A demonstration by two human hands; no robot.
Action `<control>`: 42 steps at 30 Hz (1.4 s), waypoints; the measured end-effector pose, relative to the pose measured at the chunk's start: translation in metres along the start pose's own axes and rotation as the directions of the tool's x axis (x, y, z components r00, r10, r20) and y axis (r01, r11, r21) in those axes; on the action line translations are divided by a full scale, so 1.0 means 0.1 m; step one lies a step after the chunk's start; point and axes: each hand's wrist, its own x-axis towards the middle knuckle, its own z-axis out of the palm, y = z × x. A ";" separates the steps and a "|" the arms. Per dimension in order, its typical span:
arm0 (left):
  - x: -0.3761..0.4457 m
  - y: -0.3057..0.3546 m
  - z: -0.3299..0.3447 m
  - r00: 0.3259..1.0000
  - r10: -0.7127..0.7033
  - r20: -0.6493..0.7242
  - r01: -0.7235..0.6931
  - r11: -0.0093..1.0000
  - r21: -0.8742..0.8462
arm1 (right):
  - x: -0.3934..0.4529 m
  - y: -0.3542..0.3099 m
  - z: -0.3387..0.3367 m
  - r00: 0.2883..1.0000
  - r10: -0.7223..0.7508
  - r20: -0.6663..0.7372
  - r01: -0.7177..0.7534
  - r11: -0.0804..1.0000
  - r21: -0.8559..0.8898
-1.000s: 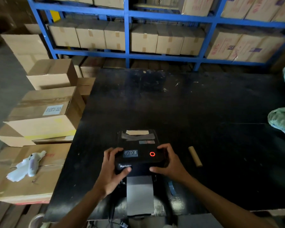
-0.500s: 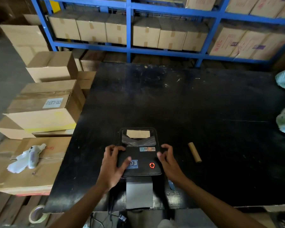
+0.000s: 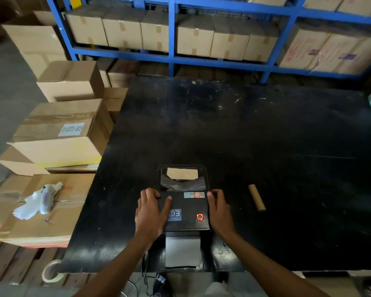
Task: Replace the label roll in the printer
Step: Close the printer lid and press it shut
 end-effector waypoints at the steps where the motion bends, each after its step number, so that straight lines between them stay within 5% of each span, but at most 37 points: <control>1: -0.01 0.01 0.01 1.000 0.003 -0.014 -0.003 1.000 -0.008 | 0.00 0.01 0.00 1.000 0.003 -0.008 -0.003 1.000 0.006; 42: -0.01 -0.06 0.05 0.999 -0.023 -0.027 0.019 0.989 -0.147 | -0.02 0.08 0.02 0.999 -0.025 -0.031 0.029 0.987 0.158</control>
